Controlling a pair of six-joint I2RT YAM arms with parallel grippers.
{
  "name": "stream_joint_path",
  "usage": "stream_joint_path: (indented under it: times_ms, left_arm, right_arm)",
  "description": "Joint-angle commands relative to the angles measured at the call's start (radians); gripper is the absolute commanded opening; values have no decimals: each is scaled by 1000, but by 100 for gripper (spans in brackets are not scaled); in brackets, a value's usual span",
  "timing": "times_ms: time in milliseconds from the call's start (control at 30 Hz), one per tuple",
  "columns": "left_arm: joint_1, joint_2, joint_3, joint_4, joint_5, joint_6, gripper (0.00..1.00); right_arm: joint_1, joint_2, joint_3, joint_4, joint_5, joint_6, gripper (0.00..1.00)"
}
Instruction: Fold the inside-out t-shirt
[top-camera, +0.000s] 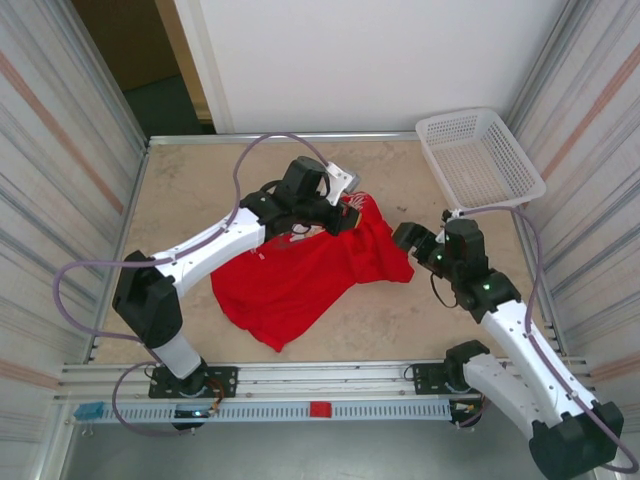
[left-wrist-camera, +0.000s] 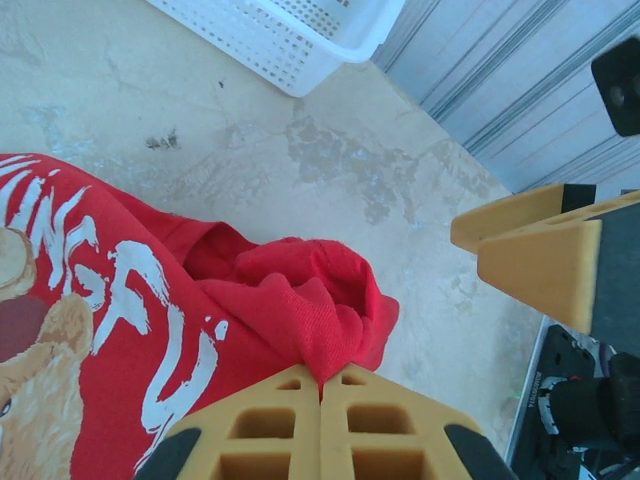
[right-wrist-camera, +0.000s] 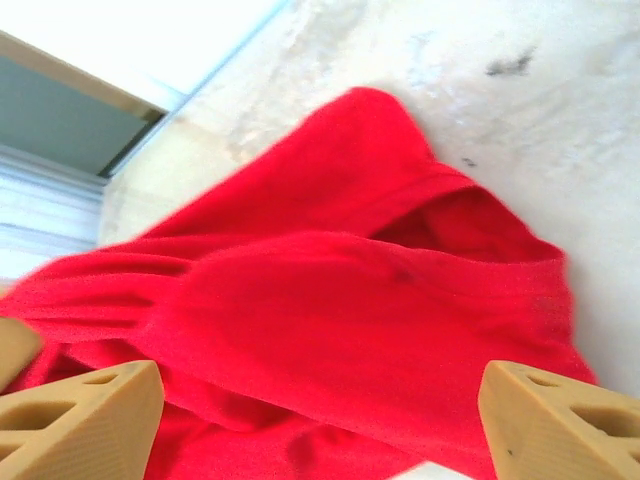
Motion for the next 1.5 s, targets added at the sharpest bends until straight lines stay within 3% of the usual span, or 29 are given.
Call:
stream_joint_path:
  times_ms: [0,200,400,600,833,1000,1200,1233,1300,1333,1400,1433,1467]
  left_arm:
    - [3,-34,-9,20,40,-25,0]
    - [10,-38,-13,39,39,-63,0]
    - [66,-87,-60,127,100,-147,0]
    - [107,-124,-93,165,131,-177,0]
    - [112,-133,-96,152,133,-163,0]
    - [112,-127,-89,147,137,-159,0]
    - [112,-118,-64,135,160,-165,0]
    - [111,-117,-62,136,163,-169,0]
    - [111,-113,-56,135,168,-173,0]
    - [112,-109,-51,130,172,-171,0]
    - [119,-104,-43,115,171,-166,0]
    - [126,-103,-45,111,161,-164,0]
    - [135,-100,-49,110,155,-168,0]
  right_arm:
    - [66,107,54,54,-14,39,83]
    - [231,367,152,89,131,17,83]
    - [181,322,-53,96,204,99,78]
    - [70,120,-166,-4,120,83,77]
    - [33,-31,-26,-76,-32,-17,79]
    - [62,55,87,9,-48,-142,89]
    - [82,315,176,167,-193,-320,90]
    - [86,358,182,194,-224,-338,88]
    - [86,421,186,238,-289,-358,73]
    - [77,445,187,250,-319,-360,55]
    - [46,463,184,269,-390,-351,9]
    - [29,458,180,276,-437,-348,0]
    - [16,447,178,277,-476,-348,0]
